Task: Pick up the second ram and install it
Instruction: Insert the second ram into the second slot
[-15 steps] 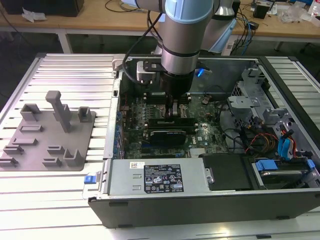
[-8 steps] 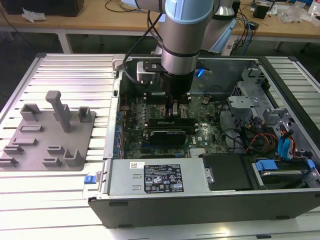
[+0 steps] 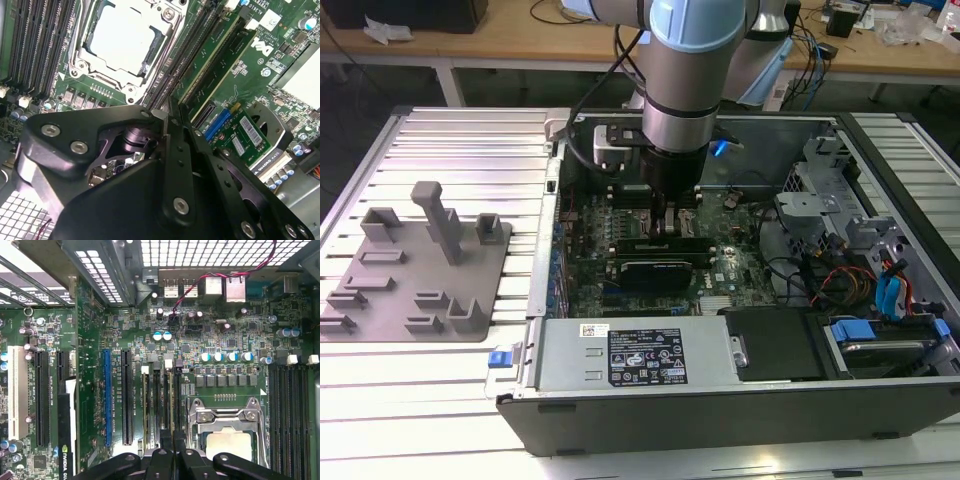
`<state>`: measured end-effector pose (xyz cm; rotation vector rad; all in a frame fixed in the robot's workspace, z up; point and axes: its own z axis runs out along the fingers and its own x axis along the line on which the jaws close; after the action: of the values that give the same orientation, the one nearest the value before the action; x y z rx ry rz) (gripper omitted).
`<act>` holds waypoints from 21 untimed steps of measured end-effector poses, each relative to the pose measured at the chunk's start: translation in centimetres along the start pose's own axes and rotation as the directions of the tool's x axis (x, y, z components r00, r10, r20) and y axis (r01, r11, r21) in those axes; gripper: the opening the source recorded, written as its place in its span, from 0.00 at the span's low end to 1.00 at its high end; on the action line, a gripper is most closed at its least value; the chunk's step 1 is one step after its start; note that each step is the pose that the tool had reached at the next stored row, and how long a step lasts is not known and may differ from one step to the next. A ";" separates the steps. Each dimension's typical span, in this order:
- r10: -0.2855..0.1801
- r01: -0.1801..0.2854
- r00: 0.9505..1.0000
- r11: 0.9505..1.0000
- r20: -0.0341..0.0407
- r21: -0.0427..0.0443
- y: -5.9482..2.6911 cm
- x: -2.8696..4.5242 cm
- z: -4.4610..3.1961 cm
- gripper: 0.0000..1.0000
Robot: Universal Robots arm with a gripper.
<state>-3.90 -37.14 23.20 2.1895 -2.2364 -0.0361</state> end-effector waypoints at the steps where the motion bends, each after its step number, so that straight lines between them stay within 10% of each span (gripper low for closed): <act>1: 0.000 0.000 1.000 1.000 0.000 0.000 -0.01 -0.02 -0.21 0.09; 21: 0.000 0.000 1.000 1.000 -0.001 -0.012 -0.17 -0.03 -0.48 0.09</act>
<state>-3.73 -37.12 23.68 2.1830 -2.2299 -0.0485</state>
